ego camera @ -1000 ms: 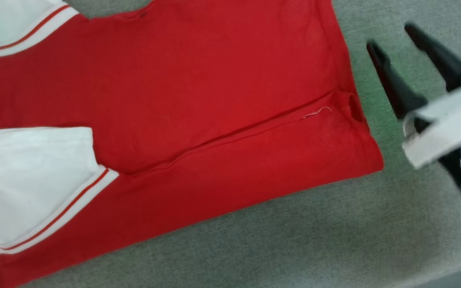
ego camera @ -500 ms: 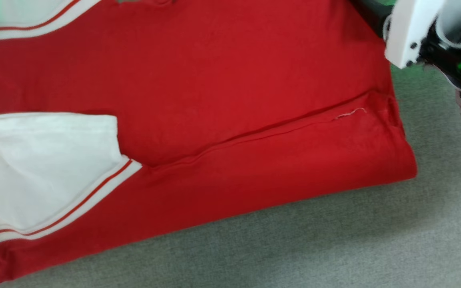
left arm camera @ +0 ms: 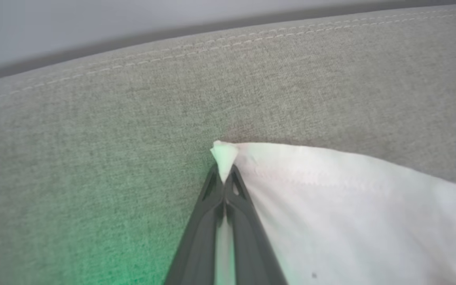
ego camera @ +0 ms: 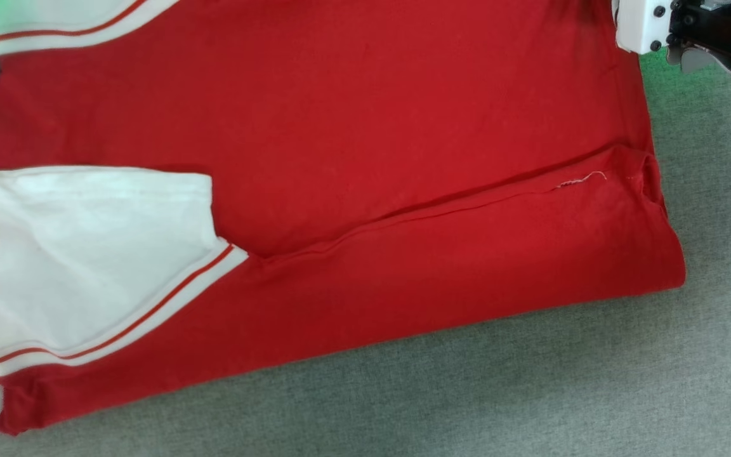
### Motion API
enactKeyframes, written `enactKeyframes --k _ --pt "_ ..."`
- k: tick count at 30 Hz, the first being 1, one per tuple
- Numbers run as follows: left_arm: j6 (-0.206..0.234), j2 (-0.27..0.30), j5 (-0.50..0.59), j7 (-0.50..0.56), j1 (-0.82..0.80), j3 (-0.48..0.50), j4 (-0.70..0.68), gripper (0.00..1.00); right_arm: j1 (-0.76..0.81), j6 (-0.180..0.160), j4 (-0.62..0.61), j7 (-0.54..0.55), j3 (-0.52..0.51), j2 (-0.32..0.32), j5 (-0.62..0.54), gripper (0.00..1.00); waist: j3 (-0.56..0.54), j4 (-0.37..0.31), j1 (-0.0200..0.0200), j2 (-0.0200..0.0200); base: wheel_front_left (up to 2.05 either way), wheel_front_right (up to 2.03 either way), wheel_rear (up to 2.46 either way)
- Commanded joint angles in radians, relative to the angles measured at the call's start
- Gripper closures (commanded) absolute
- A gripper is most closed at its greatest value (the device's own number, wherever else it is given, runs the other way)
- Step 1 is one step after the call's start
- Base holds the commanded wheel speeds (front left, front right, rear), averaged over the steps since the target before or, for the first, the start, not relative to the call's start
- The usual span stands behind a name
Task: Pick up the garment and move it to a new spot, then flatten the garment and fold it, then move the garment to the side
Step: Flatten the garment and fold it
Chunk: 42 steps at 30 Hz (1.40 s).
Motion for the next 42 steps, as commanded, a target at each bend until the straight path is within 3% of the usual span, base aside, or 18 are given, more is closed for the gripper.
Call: enactKeyframes --k 1,10,16,25,32,37,42 --pt "-0.008 -0.026 -0.004 0.008 0.106 -0.029 0.036 1.00 0.063 -0.001 0.048 0.002 0.042 0.008 0.011 1.00 -0.009 0.006 0.0000 0.0000 0.00 0.00 0.00" --pt "-0.049 -0.009 -0.006 -0.079 0.059 -0.005 0.047 1.00 0.075 -0.001 -0.001 -0.147 0.091 -0.074 0.070 1.00 -0.103 0.040 0.0000 0.0000 0.00 0.00 0.00" --pt "-0.081 0.003 -0.016 -0.083 0.060 -0.007 0.012 1.00 0.124 -0.001 -0.079 -0.225 0.158 -0.168 0.108 1.00 -0.186 0.084 0.0000 0.0000 0.00 0.00 0.00" --pt "-0.081 0.051 -0.032 -0.091 0.123 -0.005 -0.110 1.00 0.191 -0.001 -0.178 -0.287 0.227 -0.297 0.155 1.00 -0.295 0.141 0.0000 0.0000 0.00 0.00 0.00" --pt "-0.014 0.140 -0.049 -0.075 0.247 -0.007 -0.317 1.00 0.255 -0.001 -0.274 -0.279 0.265 -0.386 0.178 1.00 -0.358 0.170 0.0000 0.0000 0.00 0.00 0.00" --pt "0.077 0.230 -0.080 -0.060 0.393 -0.003 -0.534 1.00 0.332 -0.001 -0.358 -0.268 0.280 -0.448 0.194 1.00 -0.386 0.178 0.0000 0.0000 0.00 0.00 0.00" --pt "0.196 0.318 -0.122 -0.060 0.568 -0.005 -0.762 1.00 0.428 -0.001 -0.409 -0.268 0.260 -0.493 0.210 1.00 -0.399 0.179 0.0000 0.0000 0.00 0.00 0.00"
